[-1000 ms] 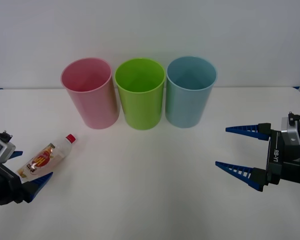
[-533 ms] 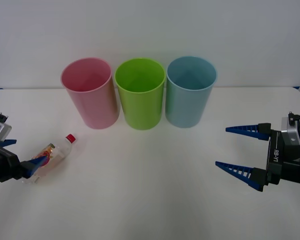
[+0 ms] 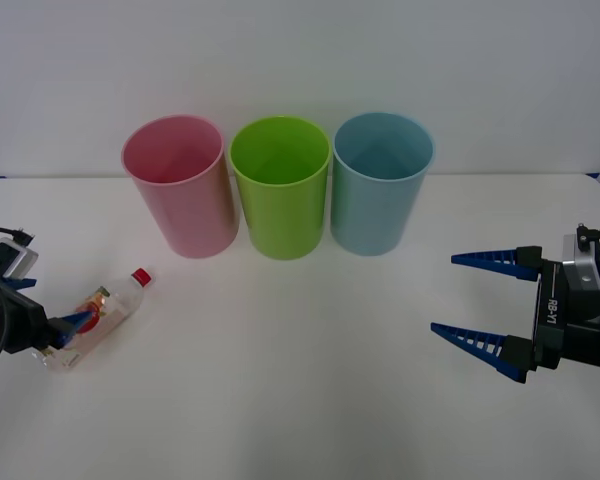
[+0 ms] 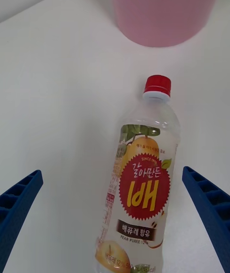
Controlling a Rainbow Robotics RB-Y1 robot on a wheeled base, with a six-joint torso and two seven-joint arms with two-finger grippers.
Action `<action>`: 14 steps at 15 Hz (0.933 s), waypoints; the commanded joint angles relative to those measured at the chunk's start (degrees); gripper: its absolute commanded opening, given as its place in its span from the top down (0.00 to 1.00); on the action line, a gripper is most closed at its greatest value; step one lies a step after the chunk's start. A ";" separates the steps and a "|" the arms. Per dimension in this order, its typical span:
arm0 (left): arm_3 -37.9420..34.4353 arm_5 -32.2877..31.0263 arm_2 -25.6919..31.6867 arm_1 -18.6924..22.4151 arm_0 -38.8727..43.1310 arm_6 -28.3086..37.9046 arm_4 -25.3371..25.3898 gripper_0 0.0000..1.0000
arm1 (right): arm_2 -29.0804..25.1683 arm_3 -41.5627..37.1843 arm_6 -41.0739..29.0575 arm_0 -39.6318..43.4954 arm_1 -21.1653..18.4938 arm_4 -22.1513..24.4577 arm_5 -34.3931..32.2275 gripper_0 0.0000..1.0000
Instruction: Put cans in the blue bin and PET bottles in the pink bin and trash in the green bin.
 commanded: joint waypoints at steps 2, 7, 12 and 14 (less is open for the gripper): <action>0.44 0.35 -2.33 1.57 -0.53 1.02 0.22 0.00 | 0.00 0.00 0.00 0.00 0.00 0.00 0.00 0.00; 1.67 0.35 -4.79 3.41 -0.97 1.02 0.40 0.00 | 0.00 0.00 0.00 0.00 0.00 0.00 0.00 0.00; 5.10 3.69 -8.83 3.50 -3.16 1.11 0.40 0.00 | 0.00 0.00 0.00 0.00 0.00 0.00 0.00 0.00; 5.80 3.78 -9.01 3.50 -3.69 1.11 0.48 0.00 | 0.00 0.00 0.00 0.00 0.00 0.00 0.00 0.00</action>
